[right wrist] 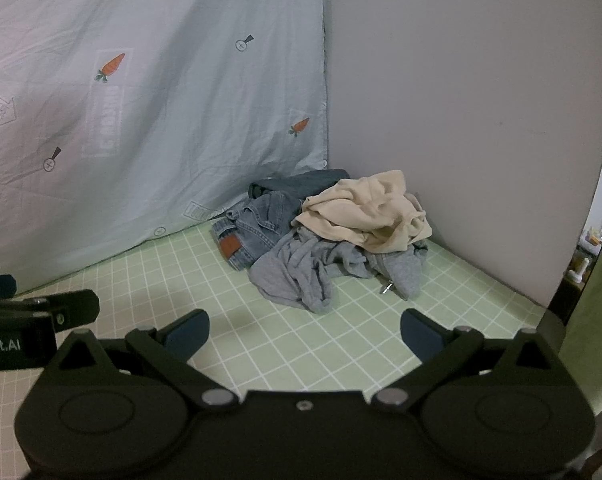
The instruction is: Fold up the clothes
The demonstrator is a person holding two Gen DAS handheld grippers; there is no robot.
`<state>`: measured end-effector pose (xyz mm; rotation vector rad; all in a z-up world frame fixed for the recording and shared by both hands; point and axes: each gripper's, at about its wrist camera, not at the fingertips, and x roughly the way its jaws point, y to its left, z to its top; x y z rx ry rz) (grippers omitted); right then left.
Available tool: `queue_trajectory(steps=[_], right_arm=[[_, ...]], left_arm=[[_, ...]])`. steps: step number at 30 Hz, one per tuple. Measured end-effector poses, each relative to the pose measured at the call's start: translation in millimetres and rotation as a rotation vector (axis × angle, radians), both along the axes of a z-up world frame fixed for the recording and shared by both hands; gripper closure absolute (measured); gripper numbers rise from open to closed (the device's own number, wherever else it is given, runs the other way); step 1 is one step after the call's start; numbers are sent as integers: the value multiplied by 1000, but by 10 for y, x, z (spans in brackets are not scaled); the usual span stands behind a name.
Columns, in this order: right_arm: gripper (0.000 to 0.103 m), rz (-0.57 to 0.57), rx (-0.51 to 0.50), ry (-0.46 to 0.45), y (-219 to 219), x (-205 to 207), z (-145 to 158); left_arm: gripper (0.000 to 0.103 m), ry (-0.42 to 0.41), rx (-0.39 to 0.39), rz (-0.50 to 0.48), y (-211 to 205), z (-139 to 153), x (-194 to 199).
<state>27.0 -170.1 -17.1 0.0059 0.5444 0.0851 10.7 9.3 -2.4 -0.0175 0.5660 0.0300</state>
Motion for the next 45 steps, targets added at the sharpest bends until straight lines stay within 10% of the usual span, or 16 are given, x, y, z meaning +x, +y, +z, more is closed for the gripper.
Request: queue_trajectory(steps=[26, 45], right_arm=[[0, 12, 11, 22, -35, 390, -86], [11, -65, -57, 23, -207, 2053, -480]], left_arm=[[0, 31, -17, 22, 14, -64, 323], [0, 104, -58, 26, 128, -332, 1513]])
